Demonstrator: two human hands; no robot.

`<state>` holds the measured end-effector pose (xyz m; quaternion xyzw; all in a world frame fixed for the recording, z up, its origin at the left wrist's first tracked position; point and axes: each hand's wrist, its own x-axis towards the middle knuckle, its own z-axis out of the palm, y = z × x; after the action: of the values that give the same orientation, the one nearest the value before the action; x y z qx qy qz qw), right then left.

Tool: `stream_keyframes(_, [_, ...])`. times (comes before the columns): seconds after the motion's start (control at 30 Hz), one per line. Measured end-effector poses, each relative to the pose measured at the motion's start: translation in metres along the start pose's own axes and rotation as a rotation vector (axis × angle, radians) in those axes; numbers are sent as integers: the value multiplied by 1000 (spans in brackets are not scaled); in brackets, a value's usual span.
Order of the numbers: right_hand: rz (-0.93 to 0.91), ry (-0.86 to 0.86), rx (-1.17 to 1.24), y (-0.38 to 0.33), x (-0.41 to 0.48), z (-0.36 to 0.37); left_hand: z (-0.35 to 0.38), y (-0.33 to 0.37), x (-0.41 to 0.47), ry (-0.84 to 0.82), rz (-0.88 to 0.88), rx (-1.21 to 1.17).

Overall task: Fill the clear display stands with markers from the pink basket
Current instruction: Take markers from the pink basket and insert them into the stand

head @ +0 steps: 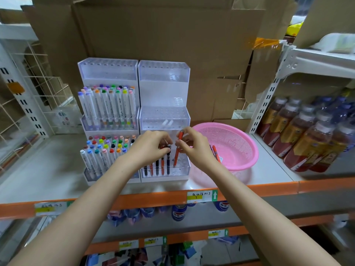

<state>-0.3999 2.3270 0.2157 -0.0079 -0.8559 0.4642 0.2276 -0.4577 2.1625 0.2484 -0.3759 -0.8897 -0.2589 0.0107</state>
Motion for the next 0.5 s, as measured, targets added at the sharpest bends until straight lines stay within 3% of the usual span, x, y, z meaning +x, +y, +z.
stream_keyframes(0.5, [-6, -6, -16, 1, 4, 2, 5, 2, 6, 22, 13, 13])
